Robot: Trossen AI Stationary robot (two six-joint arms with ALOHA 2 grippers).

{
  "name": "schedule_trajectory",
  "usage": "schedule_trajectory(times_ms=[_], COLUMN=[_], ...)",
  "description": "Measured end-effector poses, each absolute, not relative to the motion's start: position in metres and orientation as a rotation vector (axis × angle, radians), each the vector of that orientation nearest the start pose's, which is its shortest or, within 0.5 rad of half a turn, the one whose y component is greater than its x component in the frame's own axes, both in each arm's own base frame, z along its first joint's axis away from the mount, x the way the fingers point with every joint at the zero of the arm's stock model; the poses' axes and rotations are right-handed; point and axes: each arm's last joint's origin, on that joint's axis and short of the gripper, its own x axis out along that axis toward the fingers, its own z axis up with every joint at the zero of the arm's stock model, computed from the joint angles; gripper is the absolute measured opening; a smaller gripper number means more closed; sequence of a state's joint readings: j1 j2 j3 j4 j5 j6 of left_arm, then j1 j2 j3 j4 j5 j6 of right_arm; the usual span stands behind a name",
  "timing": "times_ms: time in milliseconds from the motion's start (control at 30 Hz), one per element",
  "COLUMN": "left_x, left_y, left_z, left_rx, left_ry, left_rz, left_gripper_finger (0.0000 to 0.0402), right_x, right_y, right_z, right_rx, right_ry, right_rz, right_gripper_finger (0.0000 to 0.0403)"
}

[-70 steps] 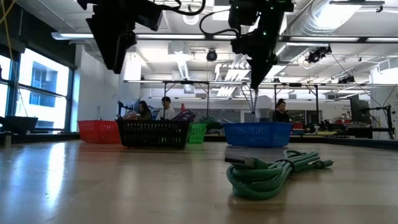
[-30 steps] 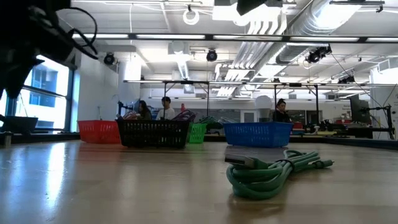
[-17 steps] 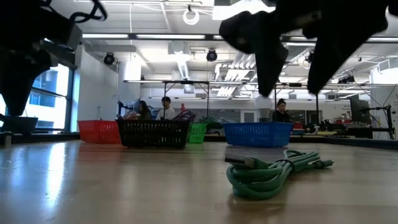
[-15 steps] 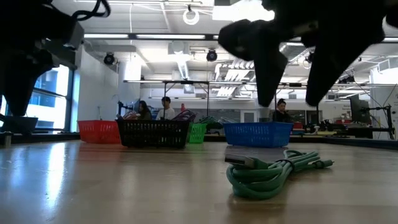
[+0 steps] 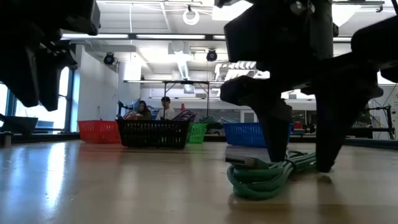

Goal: Pick & Place USB Port
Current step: Put the green usb cable into the green bin

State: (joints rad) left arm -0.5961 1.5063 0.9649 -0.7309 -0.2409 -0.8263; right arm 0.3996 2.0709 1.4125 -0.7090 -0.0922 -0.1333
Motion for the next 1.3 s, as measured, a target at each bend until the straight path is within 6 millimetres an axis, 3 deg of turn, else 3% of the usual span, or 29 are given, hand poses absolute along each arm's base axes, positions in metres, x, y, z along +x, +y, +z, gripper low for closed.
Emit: schedule_trajectory(times_ms=[167, 233, 367, 467, 667, 867, 1067, 1300], left_x=[0.233, 0.233, 0.237, 0.245, 0.266, 0.276, 0.283, 0.287], left_y=[-0.148, -0.148, -0.149, -0.152, -0.163, -0.17, -0.174, -0.172], left_z=[0.202, 0.202, 0.204, 0.209, 0.228, 0.244, 0.26, 0.268], left_rx=[-0.194, -0.196, -0.141, -0.055, 0.12, 0.176, 0.164, 0.137], left_ry=[1.121, 1.112, 1.048, 0.94, 0.641, 0.47, 0.298, 0.228], left_rz=[0.194, 0.193, 0.183, 0.131, 0.02, -0.076, -0.098, -0.104], left_gripper_finger=[0.0207, 0.0207, 0.0204, 0.0187, 0.0119, 0.0078, 0.0115, 0.0224], right_x=[0.366, 0.367, 0.367, 0.366, 0.355, 0.315, 0.29, 0.295], right_y=[0.156, 0.156, 0.157, 0.163, 0.182, 0.21, 0.227, 0.231], right_z=[0.127, 0.128, 0.137, 0.147, 0.2, 0.26, 0.295, 0.304], right_rx=[-0.296, -0.281, -0.277, -0.29, -0.346, -0.43, -0.488, -0.548], right_ry=[1.37, 1.363, 1.335, 1.303, 1.185, 0.982, 0.767, 0.655], right_rz=[0.423, 0.406, 0.391, 0.357, 0.302, 0.198, 0.137, 0.124], right_gripper_finger=[0.0179, 0.0142, 0.0029, 0.0024, 0.001, 0.0008, 0.0007, 0.0007])
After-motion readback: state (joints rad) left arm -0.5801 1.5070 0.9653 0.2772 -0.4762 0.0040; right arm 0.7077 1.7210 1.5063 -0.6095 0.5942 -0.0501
